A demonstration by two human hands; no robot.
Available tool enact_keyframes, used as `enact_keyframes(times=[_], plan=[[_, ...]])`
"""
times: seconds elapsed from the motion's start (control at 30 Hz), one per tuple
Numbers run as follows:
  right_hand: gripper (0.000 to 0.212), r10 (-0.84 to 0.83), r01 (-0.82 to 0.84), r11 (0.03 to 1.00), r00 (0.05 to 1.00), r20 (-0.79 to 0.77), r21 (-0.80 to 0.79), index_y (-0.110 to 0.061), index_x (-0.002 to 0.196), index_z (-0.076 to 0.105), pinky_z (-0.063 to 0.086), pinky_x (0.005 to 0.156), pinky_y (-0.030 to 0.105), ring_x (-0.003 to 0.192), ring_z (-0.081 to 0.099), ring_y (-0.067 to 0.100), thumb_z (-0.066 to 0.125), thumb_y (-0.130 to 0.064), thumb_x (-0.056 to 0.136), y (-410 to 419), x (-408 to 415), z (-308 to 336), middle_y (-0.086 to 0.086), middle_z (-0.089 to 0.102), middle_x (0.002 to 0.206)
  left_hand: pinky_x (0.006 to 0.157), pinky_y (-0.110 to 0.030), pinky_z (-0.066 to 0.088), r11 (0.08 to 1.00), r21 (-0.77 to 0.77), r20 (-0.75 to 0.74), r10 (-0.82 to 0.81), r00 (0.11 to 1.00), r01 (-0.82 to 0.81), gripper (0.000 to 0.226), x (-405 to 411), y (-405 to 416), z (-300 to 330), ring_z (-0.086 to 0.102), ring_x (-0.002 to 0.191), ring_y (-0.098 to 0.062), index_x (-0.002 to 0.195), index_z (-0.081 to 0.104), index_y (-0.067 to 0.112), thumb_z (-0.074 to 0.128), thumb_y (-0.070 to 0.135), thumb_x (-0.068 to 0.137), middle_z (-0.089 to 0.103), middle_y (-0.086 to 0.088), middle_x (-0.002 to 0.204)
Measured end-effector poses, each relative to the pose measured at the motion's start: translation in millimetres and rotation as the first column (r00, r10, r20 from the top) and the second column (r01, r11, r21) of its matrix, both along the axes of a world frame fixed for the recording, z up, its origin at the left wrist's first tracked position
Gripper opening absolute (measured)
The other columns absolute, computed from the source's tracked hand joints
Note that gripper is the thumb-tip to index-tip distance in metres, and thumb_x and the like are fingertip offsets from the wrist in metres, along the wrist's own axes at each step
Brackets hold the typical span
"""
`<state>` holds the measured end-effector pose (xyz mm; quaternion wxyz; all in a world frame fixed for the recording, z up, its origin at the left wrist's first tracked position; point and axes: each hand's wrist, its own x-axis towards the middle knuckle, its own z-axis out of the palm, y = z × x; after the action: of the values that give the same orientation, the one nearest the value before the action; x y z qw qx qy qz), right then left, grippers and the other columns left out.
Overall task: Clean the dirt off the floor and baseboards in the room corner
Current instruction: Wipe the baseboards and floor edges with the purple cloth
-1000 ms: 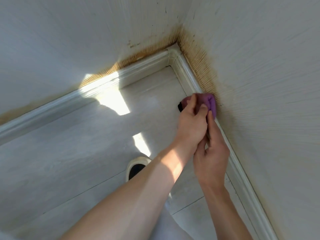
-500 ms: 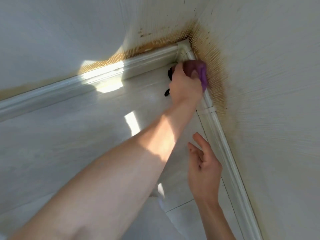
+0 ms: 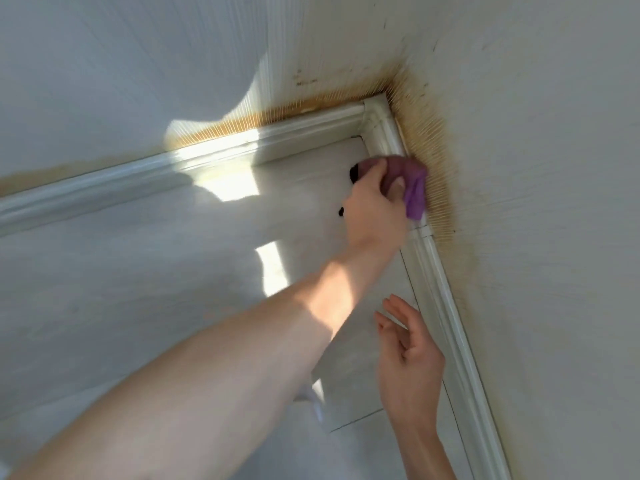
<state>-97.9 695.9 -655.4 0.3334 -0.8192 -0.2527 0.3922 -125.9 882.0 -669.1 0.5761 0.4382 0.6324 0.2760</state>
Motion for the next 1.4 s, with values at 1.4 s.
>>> enact_keyframes(times=[1.4], plan=[[0.031, -0.103, 0.094, 0.994, 0.978, -0.182, -0.053, -0.032, 0.115, 0.069, 0.054, 0.104, 0.039, 0.11, 0.07, 0.008, 0.061, -0.008, 0.099, 5, -8, -24, -0.018, 0.074, 0.112, 0.084, -0.039, 0.063, 0.827, -0.547, 0.285, 0.329, 0.9, -0.129, 0.017, -15, -11, -40, 0.072, 0.086, -0.02, 0.118, 0.067, 0.011, 0.063, 0.009, 0.102, 0.072, -0.008, 0.095]])
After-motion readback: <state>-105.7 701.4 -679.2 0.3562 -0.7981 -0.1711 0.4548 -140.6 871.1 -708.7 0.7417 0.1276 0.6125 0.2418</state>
